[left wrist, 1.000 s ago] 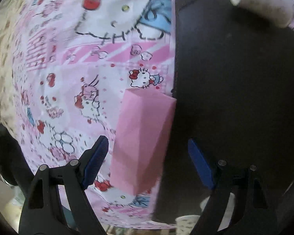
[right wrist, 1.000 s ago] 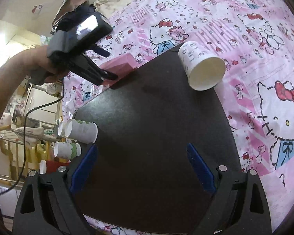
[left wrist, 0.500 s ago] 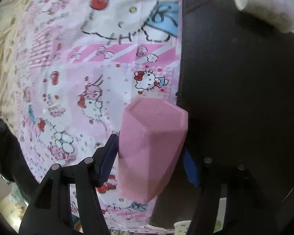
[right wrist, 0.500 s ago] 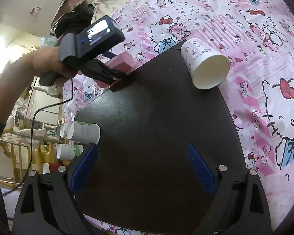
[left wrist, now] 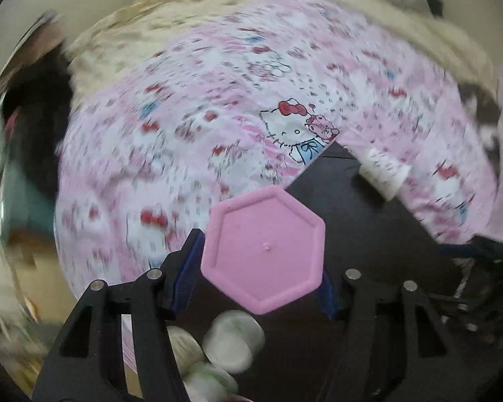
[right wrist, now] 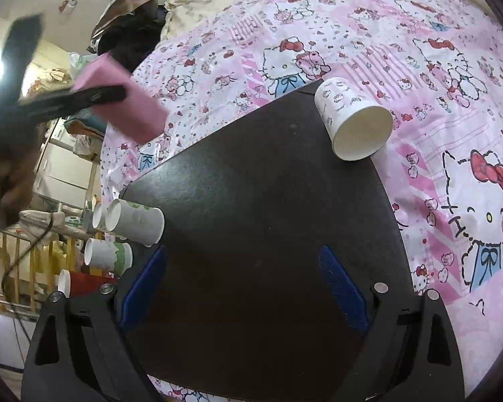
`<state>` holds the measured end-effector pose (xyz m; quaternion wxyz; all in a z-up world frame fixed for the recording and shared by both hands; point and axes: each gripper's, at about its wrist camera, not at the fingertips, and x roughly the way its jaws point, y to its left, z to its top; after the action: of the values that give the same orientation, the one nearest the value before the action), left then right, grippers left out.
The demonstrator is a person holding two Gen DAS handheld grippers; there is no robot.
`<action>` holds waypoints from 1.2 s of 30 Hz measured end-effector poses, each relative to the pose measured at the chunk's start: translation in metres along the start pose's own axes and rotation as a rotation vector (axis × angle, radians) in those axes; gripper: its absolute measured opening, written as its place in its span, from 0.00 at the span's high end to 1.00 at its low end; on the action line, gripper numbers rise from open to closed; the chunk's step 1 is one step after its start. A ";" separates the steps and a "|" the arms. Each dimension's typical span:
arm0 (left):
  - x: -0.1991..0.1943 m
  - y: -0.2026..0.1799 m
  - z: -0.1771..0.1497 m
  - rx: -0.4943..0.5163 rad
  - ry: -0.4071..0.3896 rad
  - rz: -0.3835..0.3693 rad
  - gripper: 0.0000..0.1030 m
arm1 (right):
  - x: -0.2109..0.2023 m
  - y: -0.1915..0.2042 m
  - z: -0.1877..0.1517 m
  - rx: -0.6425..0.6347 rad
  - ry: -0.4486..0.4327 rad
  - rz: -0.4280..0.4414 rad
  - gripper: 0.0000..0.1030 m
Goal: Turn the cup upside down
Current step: 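Lift the pink hexagonal cup, turn it and stand it rim-down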
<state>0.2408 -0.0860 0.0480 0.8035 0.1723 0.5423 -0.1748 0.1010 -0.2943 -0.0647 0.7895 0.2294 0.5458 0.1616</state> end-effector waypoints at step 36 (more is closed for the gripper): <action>-0.013 0.009 -0.193 -0.508 0.071 0.045 0.46 | 0.054 0.111 -0.099 -0.380 0.093 0.006 0.09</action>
<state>0.0842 0.0126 -0.0074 0.8051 -0.0171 0.5928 -0.0089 0.0272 -0.1549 -0.0772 0.7920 0.0702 0.5408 0.2747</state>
